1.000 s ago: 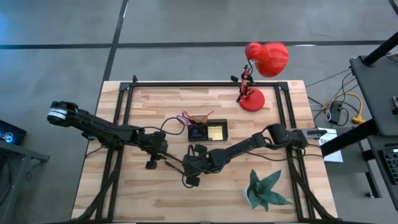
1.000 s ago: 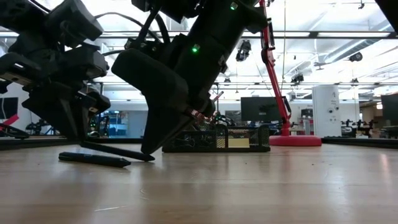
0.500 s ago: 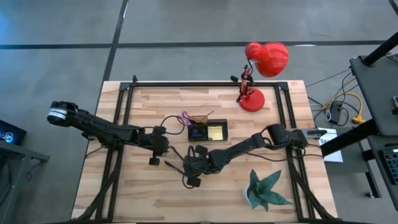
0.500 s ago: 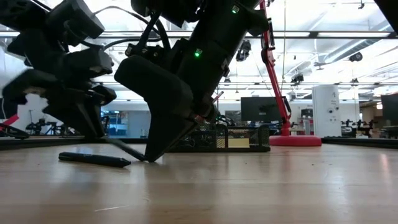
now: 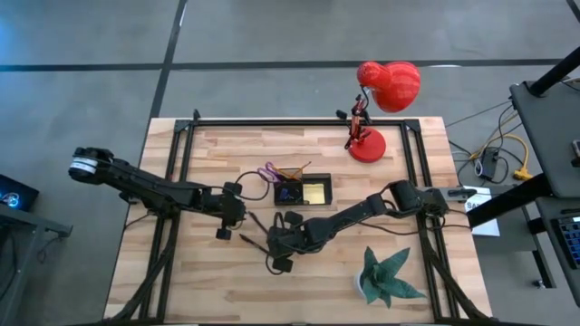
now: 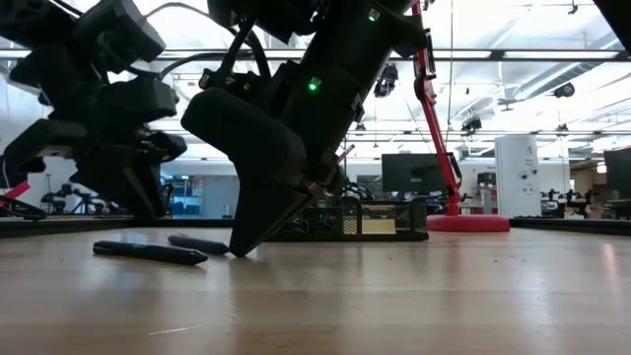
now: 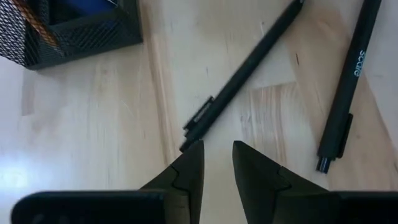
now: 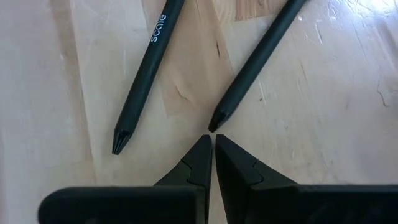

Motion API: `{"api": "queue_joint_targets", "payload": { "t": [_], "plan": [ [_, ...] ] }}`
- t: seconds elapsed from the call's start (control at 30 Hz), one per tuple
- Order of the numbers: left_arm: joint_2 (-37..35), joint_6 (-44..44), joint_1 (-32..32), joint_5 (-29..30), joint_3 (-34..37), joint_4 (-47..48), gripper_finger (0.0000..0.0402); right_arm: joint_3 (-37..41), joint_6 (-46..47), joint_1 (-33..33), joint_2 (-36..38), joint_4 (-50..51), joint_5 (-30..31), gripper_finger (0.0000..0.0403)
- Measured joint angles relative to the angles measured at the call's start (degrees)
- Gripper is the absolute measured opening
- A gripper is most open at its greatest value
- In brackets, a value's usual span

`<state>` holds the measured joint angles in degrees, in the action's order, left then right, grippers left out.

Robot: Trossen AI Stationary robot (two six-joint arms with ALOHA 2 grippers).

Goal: Pick and place office supplies into organizer
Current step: Put the top black pen into the black desk organizer

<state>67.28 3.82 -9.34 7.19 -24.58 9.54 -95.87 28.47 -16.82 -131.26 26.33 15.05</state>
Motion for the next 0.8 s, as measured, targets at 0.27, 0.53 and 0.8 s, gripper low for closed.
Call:
{"api": "queue_joint_targets", "payload": {
  "t": [0.27,0.53,0.8],
  "plan": [
    [1.34,-0.06,0.0,-0.45,0.44,-0.06,0.007,-0.37,0.02,0.17,0.76,0.13,3.07,0.0013],
    [2.82,-0.07,0.04,-0.47,0.53,-0.67,0.007,-0.45,-0.3,0.14,1.16,-1.19,3.13,0.0013],
    [4.76,-0.07,0.11,-0.45,0.22,-1.93,0.007,-0.44,-2.4,0.66,0.25,-3.95,3.11,0.0013]
  ]
}}
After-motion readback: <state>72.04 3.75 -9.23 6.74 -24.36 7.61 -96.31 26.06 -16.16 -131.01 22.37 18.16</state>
